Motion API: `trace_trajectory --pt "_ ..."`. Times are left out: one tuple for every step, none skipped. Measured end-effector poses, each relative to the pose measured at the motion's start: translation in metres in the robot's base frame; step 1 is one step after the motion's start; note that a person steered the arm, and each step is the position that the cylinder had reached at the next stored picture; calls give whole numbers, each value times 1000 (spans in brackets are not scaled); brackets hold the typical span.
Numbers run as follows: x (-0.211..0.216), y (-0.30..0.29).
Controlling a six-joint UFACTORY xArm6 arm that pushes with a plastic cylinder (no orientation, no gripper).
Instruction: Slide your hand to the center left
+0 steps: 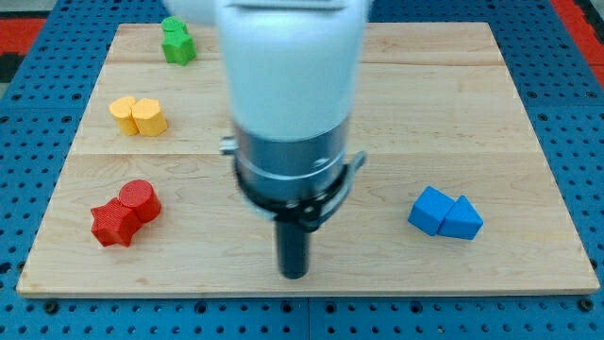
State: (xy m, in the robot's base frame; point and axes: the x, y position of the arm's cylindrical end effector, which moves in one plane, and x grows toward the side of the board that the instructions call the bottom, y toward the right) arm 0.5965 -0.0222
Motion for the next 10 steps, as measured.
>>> trace_trajectory --pt "-65 11" --pt "-123 12" --pt "-144 -29" --pt "-142 -91" --pt "-137 -157" --pt "-128 -216" --pt "-112 -259" --pt "-112 -263" --pt "-117 -263" --pt "-153 -274"
